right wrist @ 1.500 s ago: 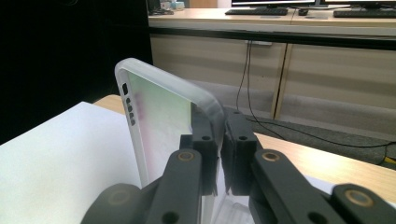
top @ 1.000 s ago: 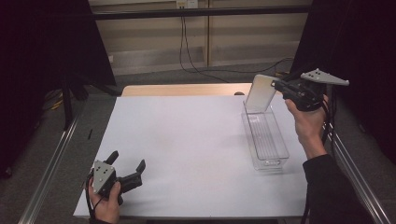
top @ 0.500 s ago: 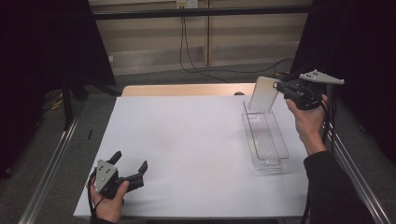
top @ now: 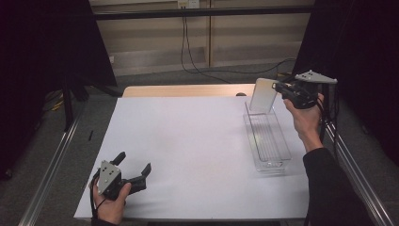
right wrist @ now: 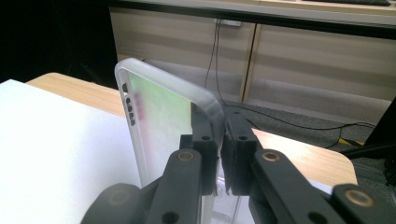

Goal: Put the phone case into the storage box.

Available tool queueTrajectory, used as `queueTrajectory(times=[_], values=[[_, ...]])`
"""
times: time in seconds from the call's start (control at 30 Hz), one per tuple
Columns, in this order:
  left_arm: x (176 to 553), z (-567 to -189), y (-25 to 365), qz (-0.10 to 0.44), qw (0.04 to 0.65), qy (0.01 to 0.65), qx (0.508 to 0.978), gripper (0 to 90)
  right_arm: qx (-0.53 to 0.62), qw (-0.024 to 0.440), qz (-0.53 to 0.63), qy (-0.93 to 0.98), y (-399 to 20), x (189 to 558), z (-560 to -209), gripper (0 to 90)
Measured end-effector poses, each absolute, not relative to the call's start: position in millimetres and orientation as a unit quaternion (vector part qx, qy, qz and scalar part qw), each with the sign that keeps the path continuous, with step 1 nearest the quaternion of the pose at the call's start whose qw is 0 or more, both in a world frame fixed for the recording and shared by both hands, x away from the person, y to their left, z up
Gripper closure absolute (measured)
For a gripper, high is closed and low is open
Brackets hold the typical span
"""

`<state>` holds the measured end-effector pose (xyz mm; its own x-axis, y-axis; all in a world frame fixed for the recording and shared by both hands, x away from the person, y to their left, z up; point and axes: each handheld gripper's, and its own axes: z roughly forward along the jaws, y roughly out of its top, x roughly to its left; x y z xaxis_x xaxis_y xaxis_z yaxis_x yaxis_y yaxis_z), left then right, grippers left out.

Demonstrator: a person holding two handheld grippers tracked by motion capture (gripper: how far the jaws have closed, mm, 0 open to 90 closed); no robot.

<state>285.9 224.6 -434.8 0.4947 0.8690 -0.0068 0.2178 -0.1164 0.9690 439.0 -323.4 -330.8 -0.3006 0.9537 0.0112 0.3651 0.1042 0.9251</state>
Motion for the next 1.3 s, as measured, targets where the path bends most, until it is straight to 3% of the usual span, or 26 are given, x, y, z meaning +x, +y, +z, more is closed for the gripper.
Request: queueTrajectory(times=[1.3], values=[[287,-435,225,0.314,0.525,0.403,0.681,2.9,0.513,0.338,0.387,0.688,-307,471,-371,84.6]])
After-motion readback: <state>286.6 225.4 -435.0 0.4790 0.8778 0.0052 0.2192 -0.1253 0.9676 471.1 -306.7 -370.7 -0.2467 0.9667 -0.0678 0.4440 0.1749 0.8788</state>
